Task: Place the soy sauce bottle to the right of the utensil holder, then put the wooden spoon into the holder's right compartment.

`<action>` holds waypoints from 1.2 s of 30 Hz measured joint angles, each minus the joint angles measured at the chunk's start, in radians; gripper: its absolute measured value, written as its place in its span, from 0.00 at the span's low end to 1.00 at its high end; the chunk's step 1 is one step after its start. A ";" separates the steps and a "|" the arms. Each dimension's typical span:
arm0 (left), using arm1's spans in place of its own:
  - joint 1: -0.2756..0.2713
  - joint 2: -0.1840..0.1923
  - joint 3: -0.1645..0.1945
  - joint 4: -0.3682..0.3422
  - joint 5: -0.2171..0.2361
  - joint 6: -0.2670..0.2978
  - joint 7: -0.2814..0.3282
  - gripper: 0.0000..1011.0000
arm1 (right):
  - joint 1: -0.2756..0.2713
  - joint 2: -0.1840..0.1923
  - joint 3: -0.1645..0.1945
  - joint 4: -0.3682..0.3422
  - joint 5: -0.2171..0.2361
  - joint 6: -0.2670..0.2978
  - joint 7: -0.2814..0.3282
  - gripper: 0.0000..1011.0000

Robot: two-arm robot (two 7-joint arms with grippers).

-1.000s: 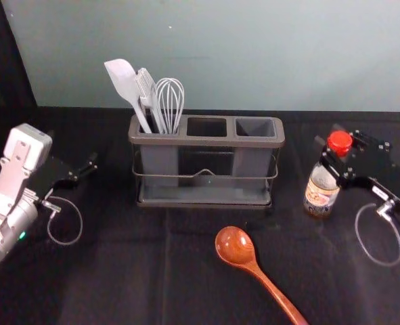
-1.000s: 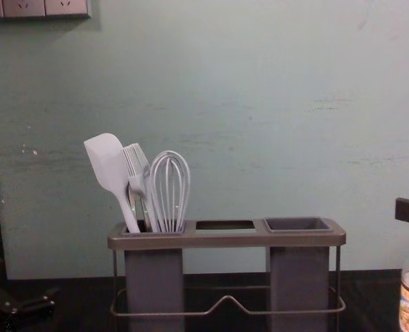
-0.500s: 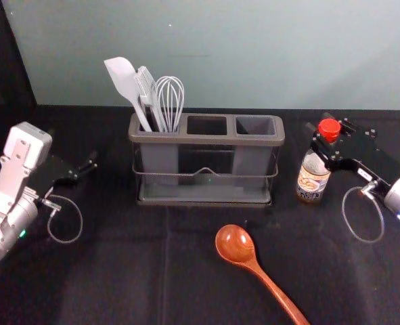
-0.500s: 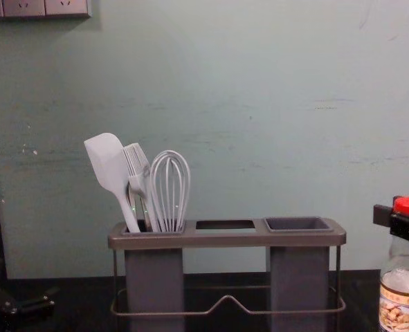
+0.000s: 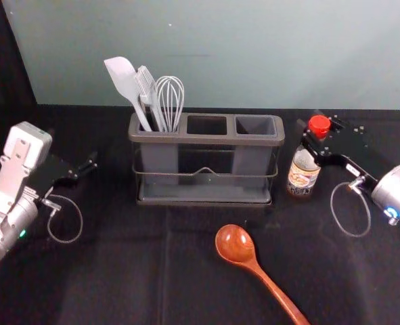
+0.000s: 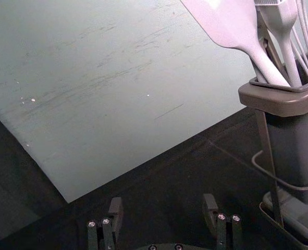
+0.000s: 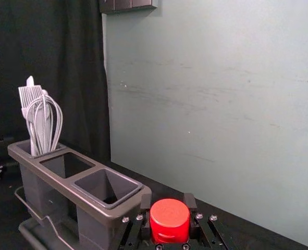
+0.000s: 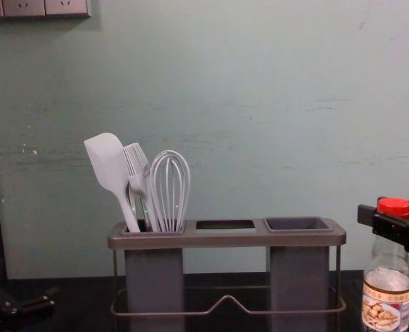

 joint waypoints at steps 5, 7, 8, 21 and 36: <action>0.000 0.000 0.000 0.000 0.000 0.000 0.000 0.99 | 0.008 -0.008 -0.002 0.015 0.000 -0.006 0.000 0.38; 0.000 0.000 0.000 0.000 0.000 0.000 0.000 0.99 | 0.010 -0.010 -0.003 0.021 0.000 -0.008 0.000 0.38; 0.000 0.000 0.000 0.000 0.000 0.000 0.000 0.99 | 0.011 -0.011 -0.003 0.022 0.000 -0.008 0.000 0.38; 0.000 0.000 0.000 0.000 0.000 0.000 0.000 0.99 | 0.014 -0.025 -0.006 0.041 0.007 -0.021 0.007 0.38; 0.000 0.000 0.000 0.000 0.000 0.000 0.000 0.99 | 0.019 -0.037 -0.010 0.059 0.008 -0.031 0.007 0.38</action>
